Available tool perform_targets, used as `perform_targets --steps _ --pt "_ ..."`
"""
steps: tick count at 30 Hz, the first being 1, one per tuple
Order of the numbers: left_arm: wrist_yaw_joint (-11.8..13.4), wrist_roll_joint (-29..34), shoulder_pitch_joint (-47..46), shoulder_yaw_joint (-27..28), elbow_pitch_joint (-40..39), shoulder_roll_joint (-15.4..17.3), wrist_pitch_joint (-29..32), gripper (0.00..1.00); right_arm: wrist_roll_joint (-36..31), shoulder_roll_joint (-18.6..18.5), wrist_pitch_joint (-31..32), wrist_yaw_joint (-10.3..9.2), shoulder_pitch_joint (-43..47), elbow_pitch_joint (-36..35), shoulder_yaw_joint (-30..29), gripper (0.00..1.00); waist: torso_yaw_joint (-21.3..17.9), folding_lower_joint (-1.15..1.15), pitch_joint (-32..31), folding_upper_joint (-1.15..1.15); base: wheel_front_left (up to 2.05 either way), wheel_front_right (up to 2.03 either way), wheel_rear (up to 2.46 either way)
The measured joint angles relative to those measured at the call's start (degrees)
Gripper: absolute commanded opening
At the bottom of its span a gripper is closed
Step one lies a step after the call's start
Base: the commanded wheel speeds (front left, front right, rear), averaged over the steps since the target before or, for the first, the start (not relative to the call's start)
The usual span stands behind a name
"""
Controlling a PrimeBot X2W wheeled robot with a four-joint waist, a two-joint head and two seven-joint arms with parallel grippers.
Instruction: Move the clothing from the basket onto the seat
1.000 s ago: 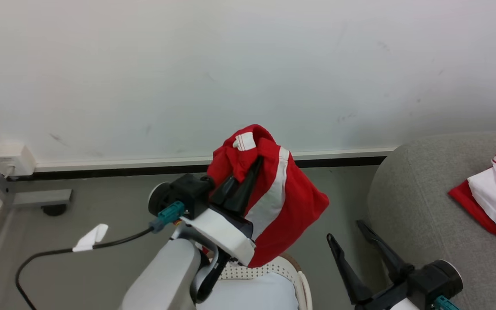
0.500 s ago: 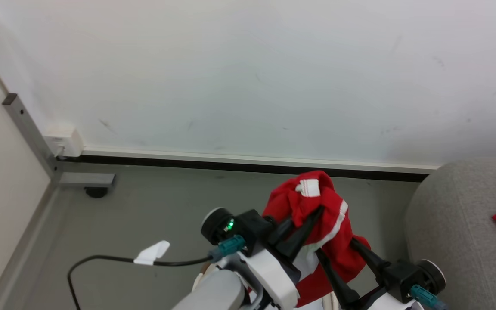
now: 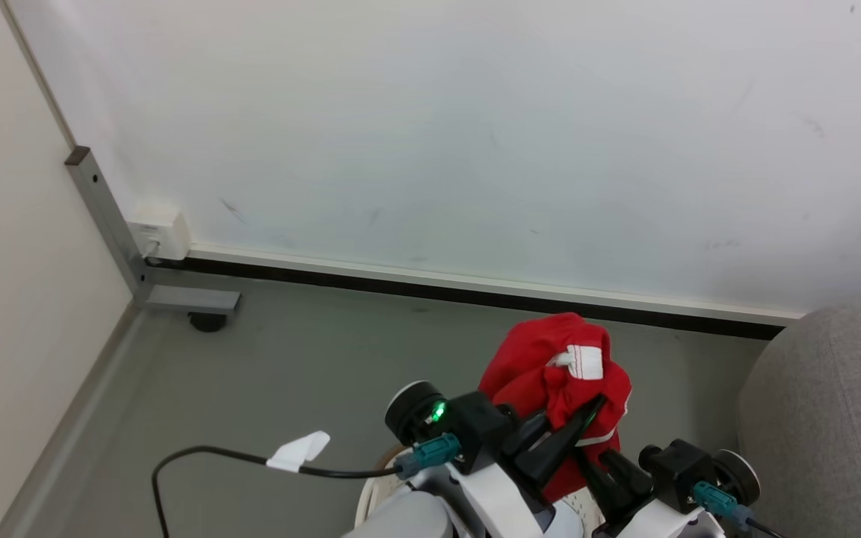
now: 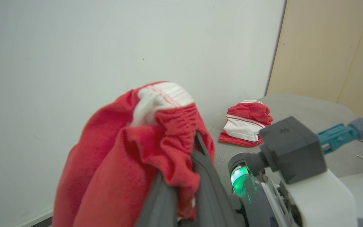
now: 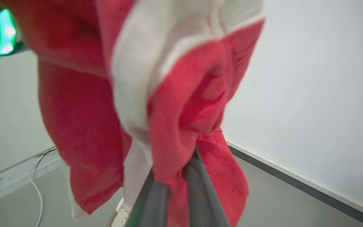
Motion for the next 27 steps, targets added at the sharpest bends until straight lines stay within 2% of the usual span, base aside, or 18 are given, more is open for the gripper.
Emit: perform_targets --steps 13,22,23,24,25,27 --pt "0.63 -0.45 -0.01 3.16 0.71 0.32 0.00 0.00 0.18 -0.18 0.00 0.01 0.29 -1.72 -0.37 0.00 -1.12 0.00 -0.20 0.00 0.00 0.00 0.00" --pt "0.87 -0.42 0.45 4.56 0.92 0.54 0.00 0.00 0.09 -0.73 0.01 0.00 0.88 -5.32 -4.01 0.00 -3.18 0.00 0.04 0.00 0.00 0.00 0.00" --pt "0.87 -0.43 0.53 4.67 0.92 0.53 0.00 0.07 0.08 -0.91 0.01 0.00 0.91 -5.82 -4.75 0.00 -3.49 0.00 0.13 0.00 0.00 0.00 0.00" --pt "0.87 -0.45 0.62 4.82 0.90 0.52 0.00 0.42 0.05 -1.13 0.01 0.00 0.93 -6.30 -5.33 0.00 -3.82 0.00 0.22 0.00 0.00 0.00 0.00" --pt "0.86 -0.74 0.68 4.78 1.16 0.51 0.00 1.00 0.02 -1.35 0.01 0.00 1.01 -6.79 -6.09 0.00 -4.15 0.00 0.31 0.00 0.00 0.00 0.00" --pt "0.85 -1.00 0.85 4.88 1.35 0.51 0.00 1.00 -0.03 -2.07 0.01 0.00 1.21 -8.17 -7.46 0.00 -4.90 0.00 0.48 0.00 0.00 0.00 0.00"
